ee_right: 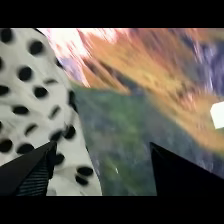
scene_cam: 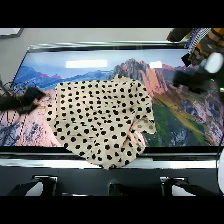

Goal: Fold the clothes and pants, and hang the long-sleeved shirts on hangers.

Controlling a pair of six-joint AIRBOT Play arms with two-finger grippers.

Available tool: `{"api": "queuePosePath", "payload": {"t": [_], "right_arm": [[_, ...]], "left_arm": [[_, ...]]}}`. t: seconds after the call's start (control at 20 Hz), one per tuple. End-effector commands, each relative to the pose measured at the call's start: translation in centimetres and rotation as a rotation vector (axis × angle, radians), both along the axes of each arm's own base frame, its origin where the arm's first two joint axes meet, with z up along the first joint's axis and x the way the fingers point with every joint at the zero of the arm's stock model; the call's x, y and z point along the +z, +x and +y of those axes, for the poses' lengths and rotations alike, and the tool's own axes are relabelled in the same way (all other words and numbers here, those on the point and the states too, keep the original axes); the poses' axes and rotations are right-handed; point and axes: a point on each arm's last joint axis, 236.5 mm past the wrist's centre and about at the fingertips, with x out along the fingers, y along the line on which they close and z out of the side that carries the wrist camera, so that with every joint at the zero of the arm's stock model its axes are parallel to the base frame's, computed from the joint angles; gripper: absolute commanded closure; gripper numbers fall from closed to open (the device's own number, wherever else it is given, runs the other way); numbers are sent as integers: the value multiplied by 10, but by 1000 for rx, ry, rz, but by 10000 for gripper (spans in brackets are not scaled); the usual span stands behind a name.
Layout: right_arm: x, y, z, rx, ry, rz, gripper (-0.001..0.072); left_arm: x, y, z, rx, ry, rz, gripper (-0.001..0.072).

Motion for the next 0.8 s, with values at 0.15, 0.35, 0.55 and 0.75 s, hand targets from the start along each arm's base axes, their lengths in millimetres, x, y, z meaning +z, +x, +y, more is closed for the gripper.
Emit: {"api": "queuePosePath", "payload": {"t": [0.15,0.35,0.55,0.75], "right_arm": [[-108,-57,-8,-51,485,285,36],[-165,-67,32,54,564,418,37],[-198,-63,66,111,599,476,38],[-215,-57,91,129,624,491,98]], "left_arm": [[-61,-124,-69,29,-194,199,12],[-68,-153,-99,-29,-225,267,12],[-73,-171,-107,-66,-218,337,11],[-75,-174,-106,-71,-208,350,11]]}}
